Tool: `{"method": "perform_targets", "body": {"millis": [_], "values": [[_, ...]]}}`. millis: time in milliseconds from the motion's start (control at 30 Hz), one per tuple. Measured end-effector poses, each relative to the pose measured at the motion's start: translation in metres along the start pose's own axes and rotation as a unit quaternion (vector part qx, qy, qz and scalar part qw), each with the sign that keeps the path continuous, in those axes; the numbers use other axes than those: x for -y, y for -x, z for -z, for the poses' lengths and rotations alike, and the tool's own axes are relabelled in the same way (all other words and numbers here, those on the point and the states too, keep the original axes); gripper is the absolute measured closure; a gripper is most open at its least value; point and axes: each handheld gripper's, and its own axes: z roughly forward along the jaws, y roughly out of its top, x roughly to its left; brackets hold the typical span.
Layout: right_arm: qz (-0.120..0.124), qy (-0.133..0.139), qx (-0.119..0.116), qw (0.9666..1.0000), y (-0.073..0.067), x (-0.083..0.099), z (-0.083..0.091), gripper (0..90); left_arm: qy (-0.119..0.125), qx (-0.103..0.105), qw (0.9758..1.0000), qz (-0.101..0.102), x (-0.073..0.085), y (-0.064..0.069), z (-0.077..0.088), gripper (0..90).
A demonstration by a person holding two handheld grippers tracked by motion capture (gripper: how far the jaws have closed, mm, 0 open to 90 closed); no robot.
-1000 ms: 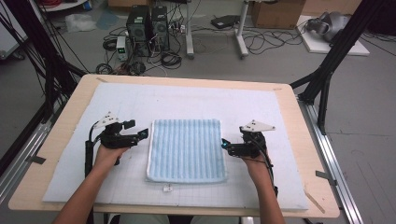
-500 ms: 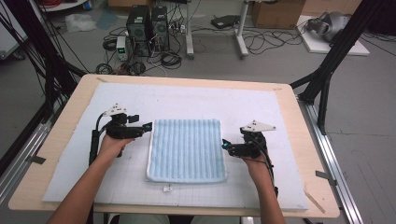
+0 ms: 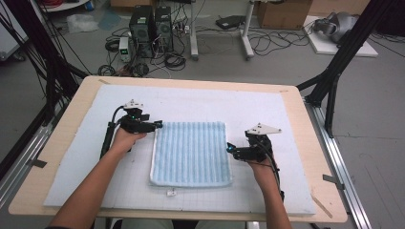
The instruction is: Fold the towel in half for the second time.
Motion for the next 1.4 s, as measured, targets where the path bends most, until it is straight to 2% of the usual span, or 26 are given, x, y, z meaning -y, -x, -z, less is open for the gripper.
{"method": "perform_targets", "body": {"millis": [167,300,367,433,500,533,567,700,800,1067,1400], "values": [[0.005,-0.001,0.000,1.0000,0.000,0.000,-0.001,11.3,-0.013,-0.003,0.9998,-0.016,0.002,0.003,-0.008,35.7],[0.003,-0.003,-0.001,1.0000,0.000,0.000,-0.001,11.3,-0.020,0.000,0.9994,-0.029,0.004,0.005,-0.013,43.6],[0.003,-0.004,-0.002,1.0000,0.000,0.000,-0.001,11.3,-0.032,0.002,0.9987,-0.039,0.005,0.008,-0.015,47.9],[0.004,-0.005,-0.001,1.0000,0.000,0.000,-0.002,11.3,-0.031,0.002,0.9988,-0.039,0.005,0.009,-0.015,51.4],[0.002,-0.007,-0.003,1.0000,0.000,0.000,-0.002,11.4,-0.031,0.003,0.9985,-0.044,0.005,0.010,-0.015,59.0],[0.002,-0.008,-0.004,1.0000,0.000,0.000,-0.002,11.4,-0.031,0.010,0.9984,-0.047,0.005,0.010,-0.014,62.7],[0.003,-0.008,-0.003,1.0000,0.000,0.000,-0.003,11.4,-0.033,0.011,0.9981,-0.050,0.005,0.011,-0.014,69.7],[0.009,-0.009,-0.010,0.9999,0.000,0.000,-0.007,11.3,-0.026,0.012,0.9985,-0.047,0.005,0.012,-0.014,81.1],[0.002,-0.023,-0.012,0.9996,0.000,0.000,-0.014,11.3,-0.025,0.020,0.9985,-0.044,0.005,0.010,-0.014,83.8],[0.002,-0.013,-0.028,0.9995,0.003,-0.009,-0.019,11.4,-0.005,0.032,0.9991,-0.026,0.003,0.009,-0.009,85.4],[-0.002,-0.021,-0.039,0.9990,0.005,-0.022,-0.032,11.5,0.006,0.043,0.9989,-0.014,0.004,0.007,-0.005,85.4]]}}
